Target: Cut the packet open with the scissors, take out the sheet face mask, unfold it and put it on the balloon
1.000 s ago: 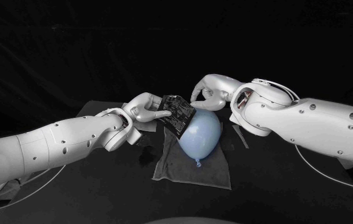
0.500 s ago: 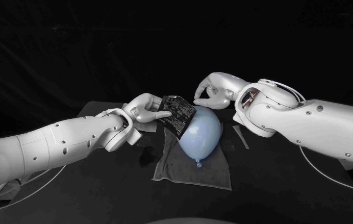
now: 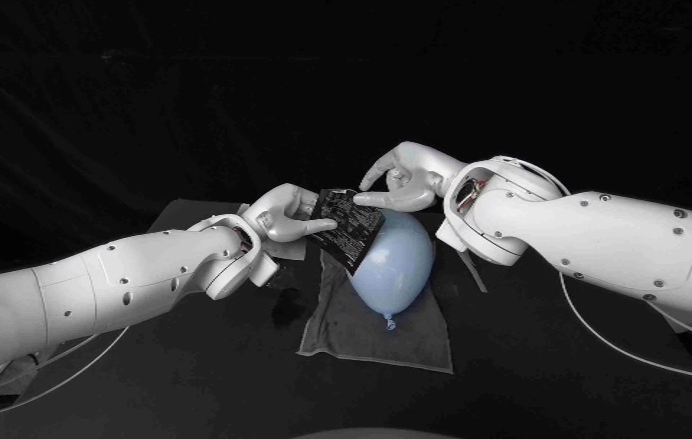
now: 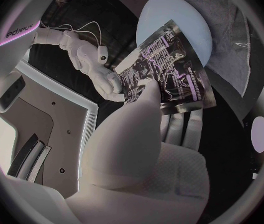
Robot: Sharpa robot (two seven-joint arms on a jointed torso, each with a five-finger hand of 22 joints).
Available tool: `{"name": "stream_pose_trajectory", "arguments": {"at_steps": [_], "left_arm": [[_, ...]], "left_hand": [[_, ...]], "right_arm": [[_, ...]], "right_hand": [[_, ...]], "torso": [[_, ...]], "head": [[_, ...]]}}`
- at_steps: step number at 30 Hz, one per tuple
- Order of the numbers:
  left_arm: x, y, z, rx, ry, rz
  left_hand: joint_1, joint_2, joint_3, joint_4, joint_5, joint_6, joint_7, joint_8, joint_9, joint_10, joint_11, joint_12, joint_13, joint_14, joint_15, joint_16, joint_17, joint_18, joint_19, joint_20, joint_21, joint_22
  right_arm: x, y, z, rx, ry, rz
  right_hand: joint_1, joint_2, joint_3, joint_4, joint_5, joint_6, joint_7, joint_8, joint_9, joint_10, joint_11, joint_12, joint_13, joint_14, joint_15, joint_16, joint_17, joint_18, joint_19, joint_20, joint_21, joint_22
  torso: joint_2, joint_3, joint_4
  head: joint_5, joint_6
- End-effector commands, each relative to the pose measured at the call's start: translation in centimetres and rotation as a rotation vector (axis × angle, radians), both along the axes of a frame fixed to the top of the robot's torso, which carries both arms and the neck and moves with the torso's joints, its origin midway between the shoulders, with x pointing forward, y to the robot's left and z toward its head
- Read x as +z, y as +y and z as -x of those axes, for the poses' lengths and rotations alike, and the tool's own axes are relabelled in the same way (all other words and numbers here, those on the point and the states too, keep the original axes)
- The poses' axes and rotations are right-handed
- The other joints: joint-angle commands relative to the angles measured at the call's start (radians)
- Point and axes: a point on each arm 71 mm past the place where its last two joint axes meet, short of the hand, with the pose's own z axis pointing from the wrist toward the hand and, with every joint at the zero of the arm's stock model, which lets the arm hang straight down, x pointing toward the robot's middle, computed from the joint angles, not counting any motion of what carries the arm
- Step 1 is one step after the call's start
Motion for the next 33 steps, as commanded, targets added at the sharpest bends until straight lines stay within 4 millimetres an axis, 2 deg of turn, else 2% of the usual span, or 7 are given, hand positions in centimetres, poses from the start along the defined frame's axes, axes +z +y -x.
{"name": "stream_pose_trajectory", "arguments": {"at_steps": [1,10,17,20,22,28,33], "left_arm": [[0.3,-0.3,0.0,-0.006,-0.009,0.027],[0.5,-0.7,0.3,-0.012,-0.007,0.042],[0.6,-0.7,0.4,-0.013,-0.007,0.051],[0.6,-0.7,0.5,-0.013,-0.006,0.055],[0.6,-0.7,0.5,-0.012,-0.006,0.057],[0.6,-0.8,0.5,-0.003,0.004,0.076],[0.6,-0.9,0.5,-0.003,0.021,0.098]], "left_hand": [[-0.001,0.006,0.004,0.0,0.007,0.0,0.003,0.004,0.103,-0.001,0.004,-0.003,-0.001,-0.002,0.006,-0.006,0.002,0.009,0.001,0.003,-0.007,-0.001],[-0.001,0.005,0.004,0.001,0.007,0.0,0.003,0.004,0.103,-0.001,0.004,-0.003,0.0,-0.002,0.006,-0.006,0.002,0.009,0.0,0.003,-0.007,-0.001],[-0.002,0.005,0.005,0.0,0.007,0.0,0.004,0.004,0.103,-0.001,0.004,-0.003,0.0,-0.002,0.006,-0.006,0.002,0.009,0.0,0.003,-0.007,-0.001],[-0.002,0.005,0.005,0.0,0.007,0.0,0.004,0.004,0.103,-0.001,0.004,-0.003,0.0,-0.002,0.006,-0.006,0.002,0.009,0.0,0.003,-0.007,-0.001],[-0.002,0.004,0.005,0.0,0.007,0.0,0.004,0.004,0.103,-0.001,0.004,-0.003,0.0,-0.002,0.006,-0.007,0.002,0.009,0.0,0.003,-0.007,-0.001],[-0.008,-0.003,0.007,0.002,0.007,0.0,0.006,0.003,0.103,-0.002,0.005,-0.005,0.0,-0.003,0.007,-0.008,0.002,0.009,-0.001,0.003,-0.009,-0.001],[-0.015,-0.013,0.009,0.001,0.007,-0.008,0.012,-0.001,0.103,-0.006,0.008,-0.009,0.0,-0.007,0.008,-0.012,0.003,0.006,-0.002,0.004,-0.01,-0.001]], "right_arm": [[-0.9,0.4,0.1,0.033,0.12,-0.016],[-1.7,0.7,-0.1,0.014,0.138,0.013],[-1.9,0.7,-0.1,0.021,0.137,0.036],[-2.0,0.8,0.0,0.036,0.136,0.037],[-2.0,0.8,0.1,0.044,0.135,0.032],[-1.8,0.7,0.2,0.031,0.131,-0.034],[-1.5,0.4,-0.1,-0.018,0.122,-0.105]], "right_hand": [[0.005,-0.015,-0.016,0.004,-0.005,-0.012,0.002,-0.008,-0.002,-0.019,0.004,-0.017,-0.014,0.059,0.009,-0.006,0.101,0.016,-0.011,0.002,-0.015,-0.014],[0.073,-0.008,-0.044,-0.009,-0.005,-0.009,0.003,-0.003,0.001,-0.025,0.005,-0.008,-0.013,0.06,0.011,0.0,0.108,0.015,-0.008,0.006,-0.016,-0.01],[0.19,0.06,0.018,-0.065,-0.005,0.042,-0.012,0.025,0.01,0.008,-0.01,0.032,0.012,0.069,-0.001,0.016,0.13,0.007,0.018,-0.002,0.015,0.021],[0.28,0.107,0.107,-0.142,-0.004,0.123,-0.043,0.076,0.031,0.046,-0.036,0.074,0.046,0.076,-0.023,0.028,0.151,-0.001,0.042,-0.021,0.047,0.051],[0.29,0.118,0.15,-0.176,-0.006,0.154,-0.055,0.116,0.051,0.079,-0.049,0.107,0.074,0.079,-0.034,0.034,0.161,-0.006,0.054,-0.033,0.064,0.068],[0.207,0.097,0.215,-0.218,-0.005,0.141,-0.071,0.183,0.089,0.13,-0.062,0.164,0.126,0.085,-0.047,0.047,0.181,-0.016,0.075,-0.047,0.097,0.101],[0.176,0.094,0.225,-0.232,-0.005,0.133,-0.076,0.208,0.101,0.146,-0.067,0.185,0.146,0.087,-0.051,0.049,0.185,-0.018,0.079,-0.051,0.103,0.108]], "torso": [[0.0,-0.0002,0.0004],[0.0,-0.0003,0.0003],[0.0,0.0001,-0.0003],[0.0,0.0005,-0.0002],[0.0,0.0008,0.0001],[0.0,0.0005,-0.0004],[0.0,0.0005,0.0]], "head": [[0.0,0.001],[-0.001,0.002],[0.001,-0.002],[0.0,-0.002],[0.0,-0.003],[-0.001,-0.002],[-0.001,-0.002]]}}
